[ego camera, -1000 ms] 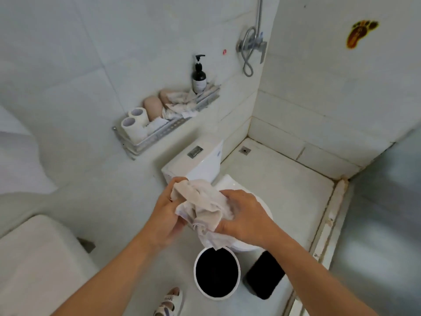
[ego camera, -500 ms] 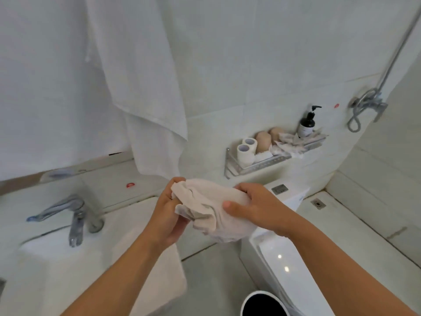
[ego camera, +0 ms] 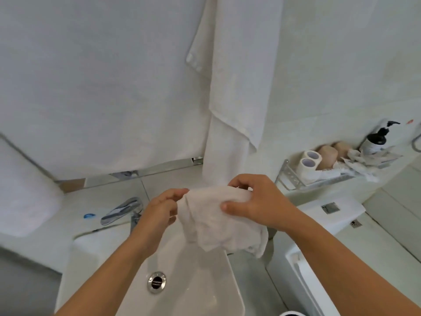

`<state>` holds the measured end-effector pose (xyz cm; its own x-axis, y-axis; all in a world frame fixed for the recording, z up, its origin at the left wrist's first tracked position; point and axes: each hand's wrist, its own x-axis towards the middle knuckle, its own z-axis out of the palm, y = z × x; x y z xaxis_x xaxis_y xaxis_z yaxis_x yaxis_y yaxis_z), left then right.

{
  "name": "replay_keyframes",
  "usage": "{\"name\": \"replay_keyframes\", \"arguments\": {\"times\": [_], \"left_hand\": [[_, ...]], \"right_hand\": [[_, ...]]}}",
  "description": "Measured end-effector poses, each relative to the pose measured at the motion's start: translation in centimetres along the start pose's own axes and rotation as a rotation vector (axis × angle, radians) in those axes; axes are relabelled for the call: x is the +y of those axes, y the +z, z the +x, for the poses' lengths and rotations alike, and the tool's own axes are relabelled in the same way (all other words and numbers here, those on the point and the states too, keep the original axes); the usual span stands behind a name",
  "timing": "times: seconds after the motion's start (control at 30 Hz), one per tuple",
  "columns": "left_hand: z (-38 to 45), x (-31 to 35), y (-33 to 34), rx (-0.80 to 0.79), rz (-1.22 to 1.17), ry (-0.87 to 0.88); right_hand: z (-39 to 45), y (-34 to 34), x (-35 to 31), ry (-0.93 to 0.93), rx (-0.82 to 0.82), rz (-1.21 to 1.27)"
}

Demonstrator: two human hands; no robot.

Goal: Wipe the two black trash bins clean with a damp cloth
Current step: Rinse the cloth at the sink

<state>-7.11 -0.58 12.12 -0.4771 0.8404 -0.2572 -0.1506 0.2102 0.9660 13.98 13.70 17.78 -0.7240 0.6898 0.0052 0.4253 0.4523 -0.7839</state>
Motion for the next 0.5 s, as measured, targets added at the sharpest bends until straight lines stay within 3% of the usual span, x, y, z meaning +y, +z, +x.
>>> {"name": "replay_keyframes", "arguments": {"times": [0.1,0.27,0.37,0.5], "left_hand": [[-0.8,-0.8,-0.1,-0.030,-0.053,-0.092],[-1.0,-3.5,0.2,-0.075,0.190,0.075],[0.2,-5.0,-0.2,0.027,0.412,0.112],[-0.4,-6.7,0.1,-0.033,0.406,0.101]], "right_hand": [[0.6,0.9,0.4,0.030,-0.043,0.135],[1.0,1.8,2.3,0.099,-0.182,0.318],[1.1,2.3,3.7,0.110,-0.261,0.378],[1.7,2.3,5.9,0.171,-0.199,0.515]]}}
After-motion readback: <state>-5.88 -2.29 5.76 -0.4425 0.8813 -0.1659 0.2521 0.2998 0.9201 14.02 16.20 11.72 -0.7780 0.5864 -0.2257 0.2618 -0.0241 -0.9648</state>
